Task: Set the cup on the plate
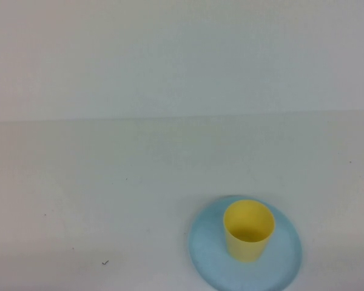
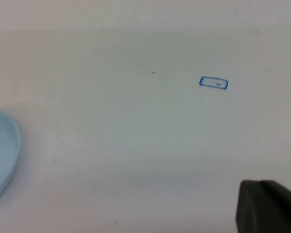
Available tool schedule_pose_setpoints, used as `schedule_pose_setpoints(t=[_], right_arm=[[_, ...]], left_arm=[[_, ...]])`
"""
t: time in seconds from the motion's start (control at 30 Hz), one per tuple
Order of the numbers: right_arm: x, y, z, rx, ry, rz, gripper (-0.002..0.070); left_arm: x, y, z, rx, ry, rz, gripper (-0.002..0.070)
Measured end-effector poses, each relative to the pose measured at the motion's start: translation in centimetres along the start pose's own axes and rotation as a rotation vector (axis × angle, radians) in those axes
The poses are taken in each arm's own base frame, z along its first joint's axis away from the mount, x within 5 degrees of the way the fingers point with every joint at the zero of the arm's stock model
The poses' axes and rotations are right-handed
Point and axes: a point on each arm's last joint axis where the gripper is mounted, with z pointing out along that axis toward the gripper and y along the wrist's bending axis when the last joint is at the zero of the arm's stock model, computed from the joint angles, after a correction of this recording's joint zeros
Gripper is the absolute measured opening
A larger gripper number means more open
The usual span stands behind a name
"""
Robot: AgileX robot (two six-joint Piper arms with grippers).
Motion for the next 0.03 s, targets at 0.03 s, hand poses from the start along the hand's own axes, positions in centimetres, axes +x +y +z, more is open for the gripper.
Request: schedule_pose_setpoints(t=[0.03], right_arm=[[0.0, 0.0, 0.0, 0.0, 0.0, 0.0, 0.0001]], left_arm=[[0.0, 0.0, 0.0, 0.0, 0.0, 0.0, 0.0]])
